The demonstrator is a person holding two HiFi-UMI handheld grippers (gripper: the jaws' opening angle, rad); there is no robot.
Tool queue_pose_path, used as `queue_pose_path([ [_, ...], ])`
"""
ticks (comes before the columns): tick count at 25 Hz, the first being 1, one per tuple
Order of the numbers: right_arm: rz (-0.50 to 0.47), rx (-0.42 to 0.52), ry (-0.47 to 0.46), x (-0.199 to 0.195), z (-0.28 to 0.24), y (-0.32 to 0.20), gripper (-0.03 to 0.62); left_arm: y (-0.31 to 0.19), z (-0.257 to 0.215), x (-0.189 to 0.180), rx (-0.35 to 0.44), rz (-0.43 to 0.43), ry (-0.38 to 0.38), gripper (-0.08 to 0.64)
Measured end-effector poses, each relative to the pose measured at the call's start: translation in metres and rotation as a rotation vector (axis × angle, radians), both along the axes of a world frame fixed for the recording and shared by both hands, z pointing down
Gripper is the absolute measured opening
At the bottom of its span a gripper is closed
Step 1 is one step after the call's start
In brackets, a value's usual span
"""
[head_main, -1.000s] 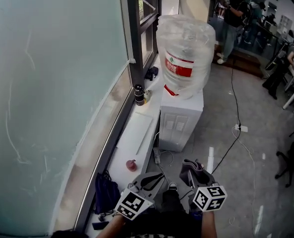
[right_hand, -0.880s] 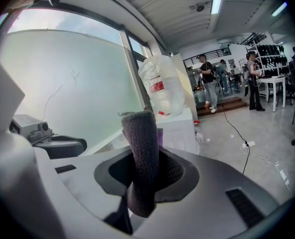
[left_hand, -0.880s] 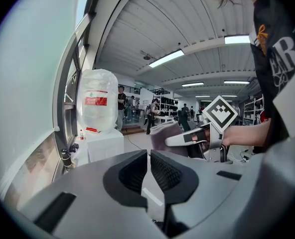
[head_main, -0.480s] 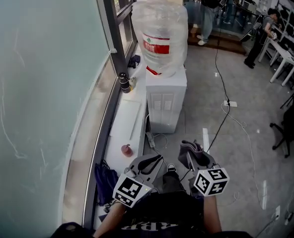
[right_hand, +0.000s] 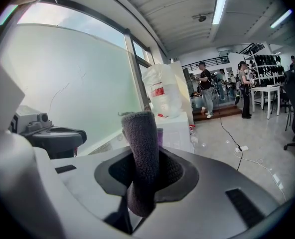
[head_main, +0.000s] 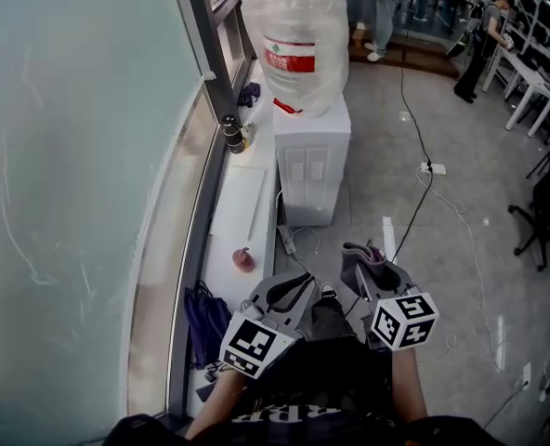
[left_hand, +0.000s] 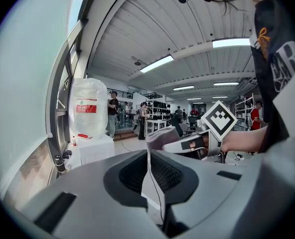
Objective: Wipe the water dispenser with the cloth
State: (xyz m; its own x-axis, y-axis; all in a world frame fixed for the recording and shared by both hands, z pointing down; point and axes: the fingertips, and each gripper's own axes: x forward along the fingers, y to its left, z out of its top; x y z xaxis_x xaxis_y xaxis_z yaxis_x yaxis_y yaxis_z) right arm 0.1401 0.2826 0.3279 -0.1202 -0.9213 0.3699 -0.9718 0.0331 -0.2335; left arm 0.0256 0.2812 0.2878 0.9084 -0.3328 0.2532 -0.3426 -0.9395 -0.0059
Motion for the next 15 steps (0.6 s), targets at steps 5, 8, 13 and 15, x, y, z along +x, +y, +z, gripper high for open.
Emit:
queue_pose_path([
  [5, -0.009, -0.007, 0.016, -0.0045, -0.0012, -0.0023, 0.101, 0.0003, 0.0022, -0.0023, -0.014, 0.003, 0.015, 0.023],
  [8, -0.011, -0.011, 0.022, -0.0066, -0.0027, -0.0038, 0.101, 0.0005, 0.0052, -0.0027, -0.024, 0.01, 0.016, 0.023],
  [13, -0.006, -0.01, 0.03, -0.0054, -0.0044, -0.007, 0.101, 0.0, 0.0054, 0.0007, -0.025, 0.03, 0.022, 0.023],
  [15, -0.003, -0.008, 0.031, -0.0042, -0.0045, -0.0088, 0.101, -0.0015, 0.0054, 0.0024, -0.023, 0.037, 0.024, 0.023],
])
